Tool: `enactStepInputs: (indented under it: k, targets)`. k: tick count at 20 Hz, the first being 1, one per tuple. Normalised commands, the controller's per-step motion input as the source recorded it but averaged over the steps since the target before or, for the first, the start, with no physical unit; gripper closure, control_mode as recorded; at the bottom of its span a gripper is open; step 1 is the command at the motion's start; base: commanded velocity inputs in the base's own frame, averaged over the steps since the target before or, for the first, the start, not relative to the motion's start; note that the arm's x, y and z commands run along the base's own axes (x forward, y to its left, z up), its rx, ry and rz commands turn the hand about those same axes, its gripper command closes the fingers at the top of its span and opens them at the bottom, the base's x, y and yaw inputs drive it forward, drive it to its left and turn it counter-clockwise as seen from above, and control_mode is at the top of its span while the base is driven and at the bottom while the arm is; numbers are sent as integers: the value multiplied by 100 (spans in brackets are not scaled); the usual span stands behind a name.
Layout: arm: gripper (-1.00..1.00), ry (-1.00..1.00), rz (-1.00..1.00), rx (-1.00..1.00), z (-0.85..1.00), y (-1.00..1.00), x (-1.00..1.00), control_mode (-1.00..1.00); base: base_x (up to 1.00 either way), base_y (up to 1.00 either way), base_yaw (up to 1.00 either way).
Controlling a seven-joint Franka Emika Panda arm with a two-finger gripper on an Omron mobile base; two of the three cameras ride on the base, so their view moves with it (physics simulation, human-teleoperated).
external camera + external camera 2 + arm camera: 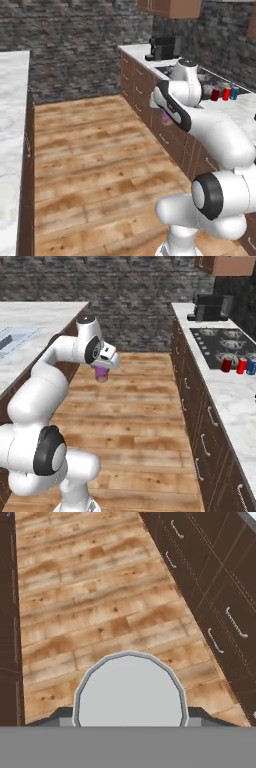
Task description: Four empty soda cans are scattered around the kitchen. Gather all the cans and cluster them next to the stove for recycling.
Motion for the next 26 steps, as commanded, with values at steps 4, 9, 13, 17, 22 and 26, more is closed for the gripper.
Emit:
enactStepInputs:
  k: [4,9,13,17,22,26]
  targets:
    - [100,0,0,0,0,0,0,100,100,1,-40]
    - [100,0,0,0,0,0,0,100,81,8,-64]
    - [100,0,0,0,0,0,0,100,81,33,-66]
    - [100,0,0,0,0,0,0,100,33,51,-57]
    - [100,0,0,0,0,0,0,100,0,57,-51]
    - [100,0,0,0,0,0,0,100,13,50,-52]
